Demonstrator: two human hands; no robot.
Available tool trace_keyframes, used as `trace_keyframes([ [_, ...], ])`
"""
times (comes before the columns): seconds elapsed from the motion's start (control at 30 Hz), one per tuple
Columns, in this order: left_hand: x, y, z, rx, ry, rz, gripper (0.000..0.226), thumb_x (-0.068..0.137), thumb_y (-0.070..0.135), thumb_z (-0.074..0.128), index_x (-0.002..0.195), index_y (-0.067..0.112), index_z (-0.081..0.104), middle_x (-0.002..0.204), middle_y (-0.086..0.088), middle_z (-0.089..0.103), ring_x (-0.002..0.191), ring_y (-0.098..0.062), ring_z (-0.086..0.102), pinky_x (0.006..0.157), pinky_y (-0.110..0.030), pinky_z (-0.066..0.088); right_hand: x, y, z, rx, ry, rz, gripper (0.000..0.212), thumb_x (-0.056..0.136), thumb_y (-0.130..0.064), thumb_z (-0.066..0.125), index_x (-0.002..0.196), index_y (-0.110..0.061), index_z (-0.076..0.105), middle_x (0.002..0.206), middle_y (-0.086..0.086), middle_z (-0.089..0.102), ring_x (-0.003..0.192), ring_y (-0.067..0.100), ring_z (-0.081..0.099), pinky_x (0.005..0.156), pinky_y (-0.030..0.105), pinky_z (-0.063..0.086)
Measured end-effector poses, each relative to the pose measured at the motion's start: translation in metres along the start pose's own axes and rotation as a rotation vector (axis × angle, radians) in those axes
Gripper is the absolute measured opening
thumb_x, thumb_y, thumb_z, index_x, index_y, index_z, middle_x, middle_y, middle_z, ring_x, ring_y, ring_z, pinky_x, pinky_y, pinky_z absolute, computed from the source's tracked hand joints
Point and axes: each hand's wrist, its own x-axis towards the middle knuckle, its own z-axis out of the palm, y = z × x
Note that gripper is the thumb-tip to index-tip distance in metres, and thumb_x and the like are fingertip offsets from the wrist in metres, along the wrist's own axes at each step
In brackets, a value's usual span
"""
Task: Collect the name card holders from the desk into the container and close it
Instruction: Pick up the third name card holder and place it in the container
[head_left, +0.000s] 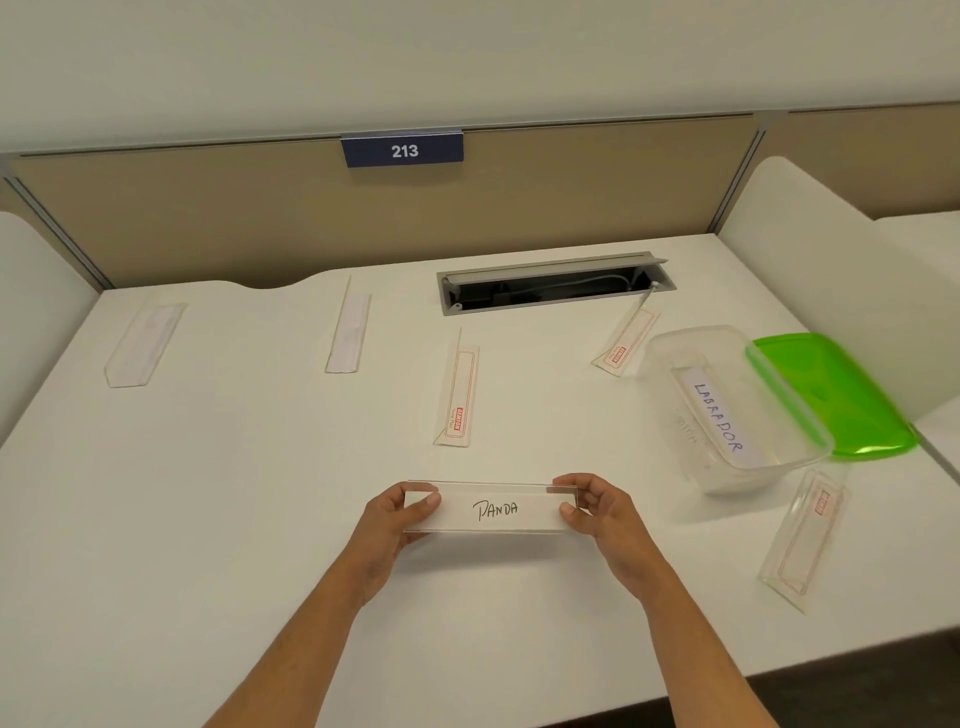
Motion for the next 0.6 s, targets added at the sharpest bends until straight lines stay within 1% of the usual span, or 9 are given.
trace_keyframes([
  [0.1,0.004,0.001,0.006,0.045,-0.022,-0.009,0.041,0.067,0.031,0.081,0.102,0.010,0.072,0.107,-0.007,0.074,0.092,-0.021,0.071,0.074,-0.030,0.058,-0.003,-0.001,-0.009,-0.017,0.013,-0.006,0.029,0.088,0.006,0.064,0.109,-0.012,0.069,0.113,0.004,0.072,0.101,0.016,0.060,0.089,0.026,0.048],
  [0.2,0.008,0.000,0.013,0.097,-0.027,-0.010,0.044,0.061,0.036,0.084,0.098,0.013,0.074,0.109,-0.006,0.074,0.095,-0.020,0.071,0.085,-0.035,0.054,-0.005,-0.003,-0.017,-0.025,0.031,-0.015,0.029,0.088,0.006,0.064,0.108,-0.014,0.070,0.113,0.004,0.072,0.103,0.016,0.062,0.090,0.027,0.048],
  [0.27,0.011,-0.001,0.017,0.131,-0.031,-0.007,0.045,0.060,0.038,0.085,0.097,0.015,0.075,0.111,-0.005,0.073,0.099,-0.020,0.070,0.092,-0.038,0.050,-0.007,-0.004,-0.022,-0.031,0.042,-0.020,0.029,0.087,0.006,0.064,0.106,-0.016,0.071,0.112,0.002,0.073,0.101,0.014,0.063,0.087,0.025,0.049],
  [0.43,0.017,-0.004,0.030,0.142,-0.074,0.001,0.042,0.065,0.038,0.084,0.101,0.018,0.075,0.112,-0.005,0.073,0.104,-0.024,0.069,0.091,-0.035,0.052,-0.012,-0.009,-0.036,-0.044,0.070,-0.037,0.028,0.086,0.006,0.065,0.106,-0.013,0.071,0.106,-0.001,0.074,0.094,0.010,0.063,0.079,0.019,0.051],
  [0.53,0.020,-0.006,0.039,0.146,-0.085,0.004,0.044,0.065,0.038,0.083,0.102,0.017,0.074,0.113,-0.004,0.072,0.105,-0.023,0.067,0.095,-0.038,0.048,-0.016,-0.012,-0.044,-0.053,0.098,-0.042,0.028,0.086,0.006,0.065,0.106,-0.013,0.071,0.109,0.001,0.074,0.096,0.009,0.064,0.079,0.019,0.052],
  [0.6,0.022,-0.009,0.047,0.140,-0.082,0.015,0.043,0.067,0.037,0.082,0.104,0.017,0.072,0.110,-0.004,0.069,0.103,-0.022,0.065,0.096,-0.039,0.046,-0.019,-0.015,-0.052,-0.067,0.113,-0.051,0.029,0.086,0.006,0.066,0.105,-0.016,0.071,0.109,0.000,0.074,0.096,0.009,0.063,0.080,0.020,0.051],
])
